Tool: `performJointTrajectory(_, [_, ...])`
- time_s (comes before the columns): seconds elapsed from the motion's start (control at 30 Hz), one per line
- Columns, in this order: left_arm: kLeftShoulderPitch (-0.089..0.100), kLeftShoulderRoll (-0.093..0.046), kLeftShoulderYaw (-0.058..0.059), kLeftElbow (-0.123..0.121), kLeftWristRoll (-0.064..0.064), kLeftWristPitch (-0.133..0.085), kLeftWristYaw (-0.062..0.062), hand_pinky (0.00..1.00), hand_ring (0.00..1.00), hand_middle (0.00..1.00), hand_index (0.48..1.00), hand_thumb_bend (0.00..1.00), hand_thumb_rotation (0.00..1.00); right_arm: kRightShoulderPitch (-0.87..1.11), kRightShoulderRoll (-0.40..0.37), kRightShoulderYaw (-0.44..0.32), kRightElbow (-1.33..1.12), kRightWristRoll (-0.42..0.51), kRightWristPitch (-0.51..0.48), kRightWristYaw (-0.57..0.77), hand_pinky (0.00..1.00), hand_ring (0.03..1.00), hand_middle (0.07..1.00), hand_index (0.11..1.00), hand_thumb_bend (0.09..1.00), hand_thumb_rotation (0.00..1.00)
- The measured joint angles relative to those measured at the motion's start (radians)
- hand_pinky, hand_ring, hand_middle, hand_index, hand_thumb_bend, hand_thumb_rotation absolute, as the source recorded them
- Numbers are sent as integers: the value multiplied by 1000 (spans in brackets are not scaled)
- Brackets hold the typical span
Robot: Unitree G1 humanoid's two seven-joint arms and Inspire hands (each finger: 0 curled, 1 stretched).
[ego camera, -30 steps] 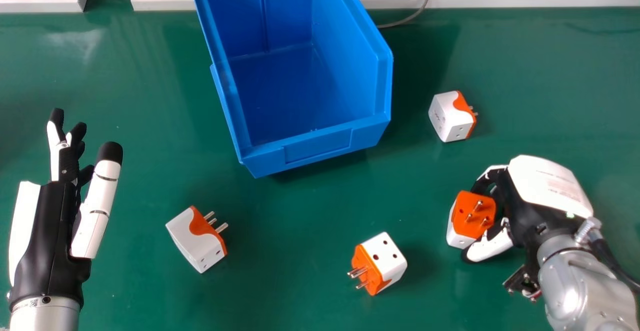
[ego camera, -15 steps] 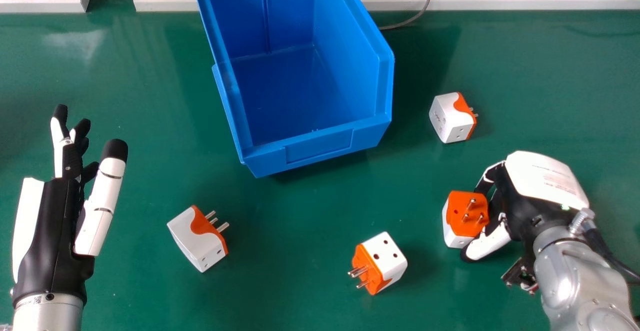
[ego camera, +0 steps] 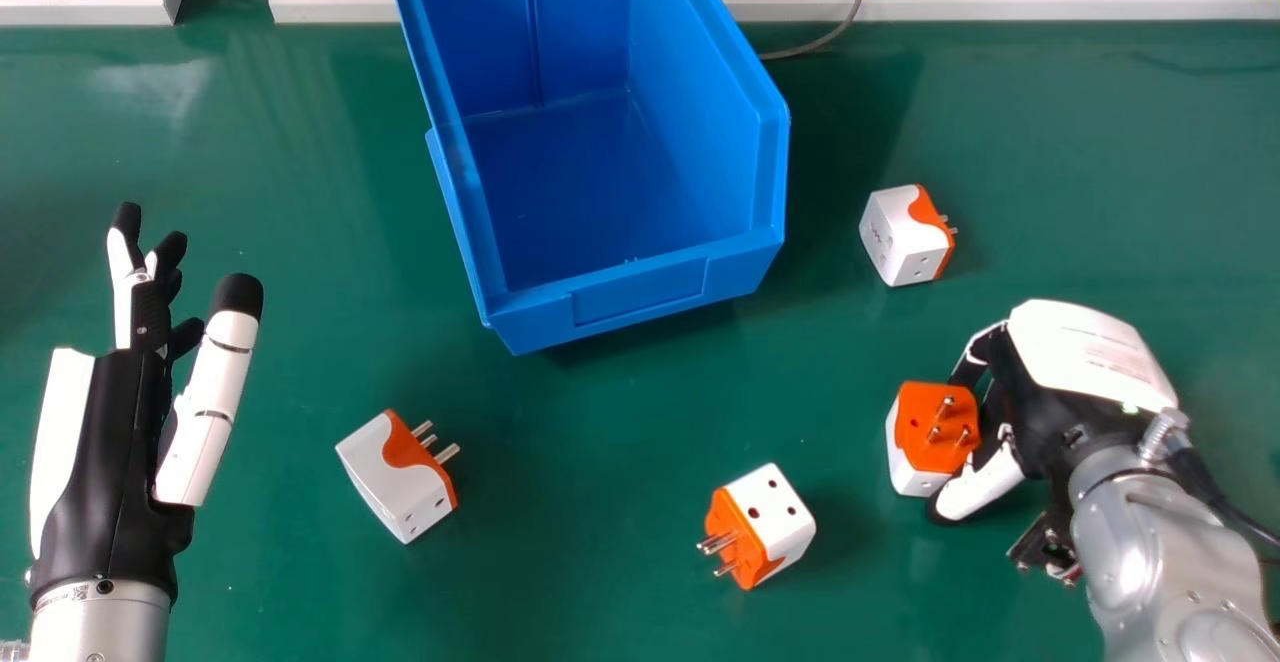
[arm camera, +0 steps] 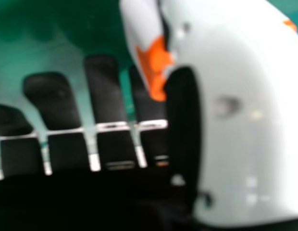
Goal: Pick all objects and put in blue box
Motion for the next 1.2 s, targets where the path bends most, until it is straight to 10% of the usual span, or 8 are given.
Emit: performJointTrajectory(1.2, [-20,1,6,21,-4,1,-2,911,981,982,979,504,987,229,37,-271,-558,346,-131,52,56,115,446,482,517,0])
